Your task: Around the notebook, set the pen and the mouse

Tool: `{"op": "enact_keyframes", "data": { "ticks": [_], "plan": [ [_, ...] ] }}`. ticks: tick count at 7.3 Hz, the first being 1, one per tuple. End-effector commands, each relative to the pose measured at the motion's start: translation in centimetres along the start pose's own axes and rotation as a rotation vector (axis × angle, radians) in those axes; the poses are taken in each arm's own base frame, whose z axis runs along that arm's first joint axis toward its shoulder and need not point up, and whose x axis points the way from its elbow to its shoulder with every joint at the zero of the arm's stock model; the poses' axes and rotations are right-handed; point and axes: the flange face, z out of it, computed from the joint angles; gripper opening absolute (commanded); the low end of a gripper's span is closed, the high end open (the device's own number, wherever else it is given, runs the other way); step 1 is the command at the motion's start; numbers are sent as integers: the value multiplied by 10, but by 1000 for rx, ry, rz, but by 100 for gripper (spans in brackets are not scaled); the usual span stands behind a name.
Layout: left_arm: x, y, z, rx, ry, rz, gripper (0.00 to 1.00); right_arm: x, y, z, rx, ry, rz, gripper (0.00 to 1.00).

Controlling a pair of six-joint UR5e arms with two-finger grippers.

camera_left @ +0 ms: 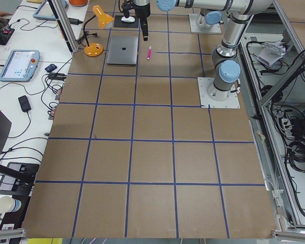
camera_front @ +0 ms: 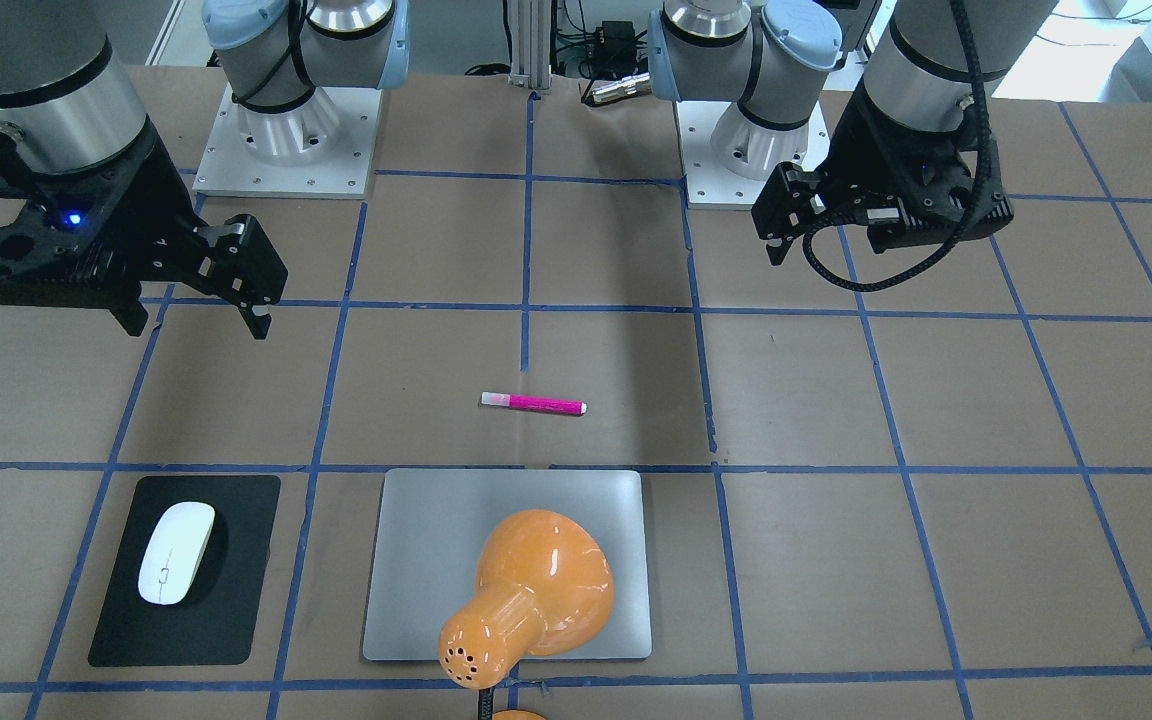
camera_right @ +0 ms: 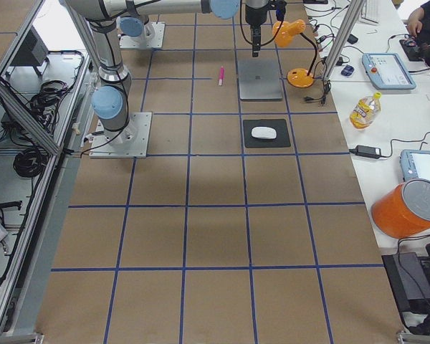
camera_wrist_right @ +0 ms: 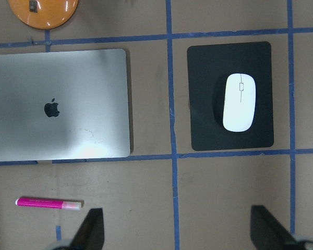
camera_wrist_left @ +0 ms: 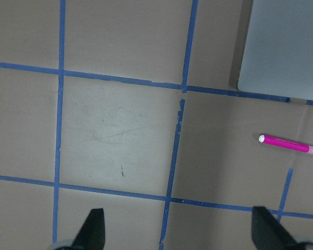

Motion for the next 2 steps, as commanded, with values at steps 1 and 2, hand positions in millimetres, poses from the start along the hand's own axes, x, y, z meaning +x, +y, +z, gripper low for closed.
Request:
{"op": "enact_keyframes", "data": {
  "ticks": [1, 2],
  "plan": [
    [0, 0, 0, 4, -1, 1, 100, 0, 0, 0, 0, 0, 0, 100],
    [0, 1, -1, 6, -2, 1, 100, 0, 0, 0, 0, 0, 0, 100]
  ]
}}
